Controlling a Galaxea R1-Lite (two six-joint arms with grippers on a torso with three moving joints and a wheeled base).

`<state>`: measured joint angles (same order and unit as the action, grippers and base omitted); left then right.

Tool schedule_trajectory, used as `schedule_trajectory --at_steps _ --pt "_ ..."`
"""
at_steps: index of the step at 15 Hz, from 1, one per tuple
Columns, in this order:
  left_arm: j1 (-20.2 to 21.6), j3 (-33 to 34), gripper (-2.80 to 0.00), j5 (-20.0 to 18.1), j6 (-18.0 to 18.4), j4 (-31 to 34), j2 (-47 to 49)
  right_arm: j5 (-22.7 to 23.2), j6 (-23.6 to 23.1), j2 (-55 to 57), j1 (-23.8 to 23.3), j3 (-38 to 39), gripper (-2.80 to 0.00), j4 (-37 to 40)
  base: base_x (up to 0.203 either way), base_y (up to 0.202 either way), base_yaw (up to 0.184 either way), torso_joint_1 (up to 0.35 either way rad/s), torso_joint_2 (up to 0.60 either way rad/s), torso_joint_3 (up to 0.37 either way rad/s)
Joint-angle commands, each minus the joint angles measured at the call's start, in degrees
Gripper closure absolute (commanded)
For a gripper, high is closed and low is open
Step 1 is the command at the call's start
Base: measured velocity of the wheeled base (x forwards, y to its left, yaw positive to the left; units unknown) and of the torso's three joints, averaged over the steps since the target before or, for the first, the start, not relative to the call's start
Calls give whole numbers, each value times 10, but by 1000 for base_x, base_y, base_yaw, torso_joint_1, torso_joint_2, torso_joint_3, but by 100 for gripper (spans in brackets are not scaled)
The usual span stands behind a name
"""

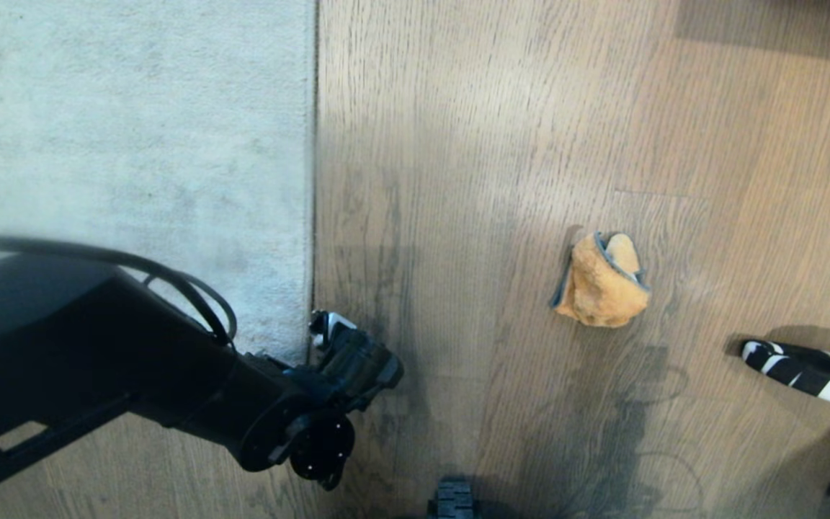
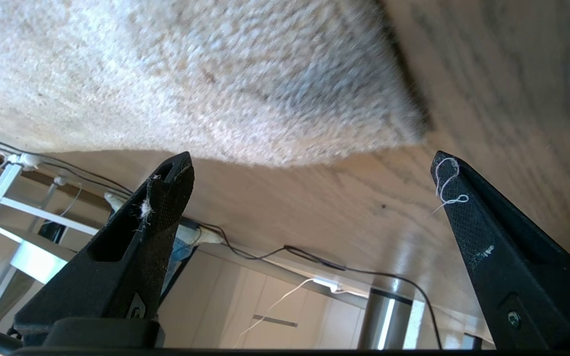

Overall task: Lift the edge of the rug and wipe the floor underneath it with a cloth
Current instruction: Lift up the carpet

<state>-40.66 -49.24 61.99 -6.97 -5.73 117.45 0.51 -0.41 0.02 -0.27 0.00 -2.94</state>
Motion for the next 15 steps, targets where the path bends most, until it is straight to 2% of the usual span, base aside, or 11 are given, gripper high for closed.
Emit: schedule_trajectory --at_steps 1,13,15 --pt "0 -10 -280 4 -1 -2 21 0 0 0 0 0 0 -1 0 0 0 0 0 0" --pt "45 -17 -280 24 3 -8 30 0 0 0 0 0 0 -1 0 0 0 0 0 0" --pt "44 -20 -280 25 2 -42 42 0 0 0 0 0 0 -1 0 0 0 0 0 0"
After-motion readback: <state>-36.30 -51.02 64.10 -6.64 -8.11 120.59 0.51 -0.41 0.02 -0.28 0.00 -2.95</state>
